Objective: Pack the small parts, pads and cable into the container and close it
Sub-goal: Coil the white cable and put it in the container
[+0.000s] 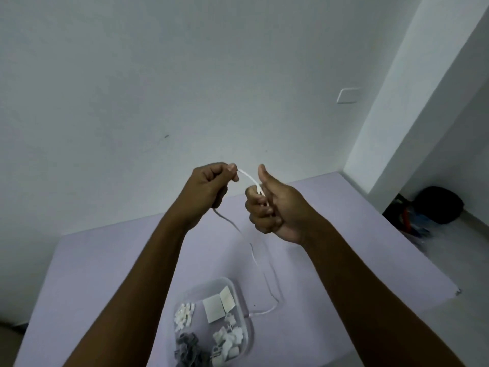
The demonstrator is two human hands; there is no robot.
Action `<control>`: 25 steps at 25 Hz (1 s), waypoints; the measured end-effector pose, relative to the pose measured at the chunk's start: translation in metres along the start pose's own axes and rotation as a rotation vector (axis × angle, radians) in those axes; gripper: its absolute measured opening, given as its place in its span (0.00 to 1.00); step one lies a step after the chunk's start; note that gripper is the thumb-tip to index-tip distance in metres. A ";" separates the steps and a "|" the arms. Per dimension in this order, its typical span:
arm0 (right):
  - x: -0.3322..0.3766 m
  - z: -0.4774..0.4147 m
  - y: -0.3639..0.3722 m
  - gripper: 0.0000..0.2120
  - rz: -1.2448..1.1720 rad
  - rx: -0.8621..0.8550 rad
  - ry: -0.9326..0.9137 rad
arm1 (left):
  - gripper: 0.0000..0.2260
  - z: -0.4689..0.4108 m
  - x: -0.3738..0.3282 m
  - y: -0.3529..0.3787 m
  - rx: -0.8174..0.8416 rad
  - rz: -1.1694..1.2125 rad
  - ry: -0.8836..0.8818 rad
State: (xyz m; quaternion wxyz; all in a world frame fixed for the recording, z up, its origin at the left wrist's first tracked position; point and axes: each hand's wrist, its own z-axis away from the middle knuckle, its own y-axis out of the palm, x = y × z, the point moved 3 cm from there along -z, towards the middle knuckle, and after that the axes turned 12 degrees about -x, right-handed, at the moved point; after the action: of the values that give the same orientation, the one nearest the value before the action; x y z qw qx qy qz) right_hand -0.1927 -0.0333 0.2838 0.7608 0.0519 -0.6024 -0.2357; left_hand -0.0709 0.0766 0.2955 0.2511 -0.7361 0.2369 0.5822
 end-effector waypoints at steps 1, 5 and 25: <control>0.004 0.003 0.008 0.25 -0.139 0.106 0.021 | 0.16 0.003 0.008 0.003 -0.011 -0.034 -0.002; 0.027 -0.006 0.020 0.17 -0.672 0.170 -0.116 | 0.19 0.023 0.034 0.023 0.170 -0.105 -0.085; 0.041 -0.034 0.006 0.17 -0.705 -0.072 -0.351 | 0.21 0.028 0.033 0.000 0.099 -0.289 -0.009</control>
State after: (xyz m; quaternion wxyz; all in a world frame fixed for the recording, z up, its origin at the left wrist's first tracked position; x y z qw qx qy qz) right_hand -0.1524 -0.0519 0.3139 0.5200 0.1879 -0.6599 -0.5087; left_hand -0.0846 0.0931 0.2580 0.3694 -0.7465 0.1557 0.5311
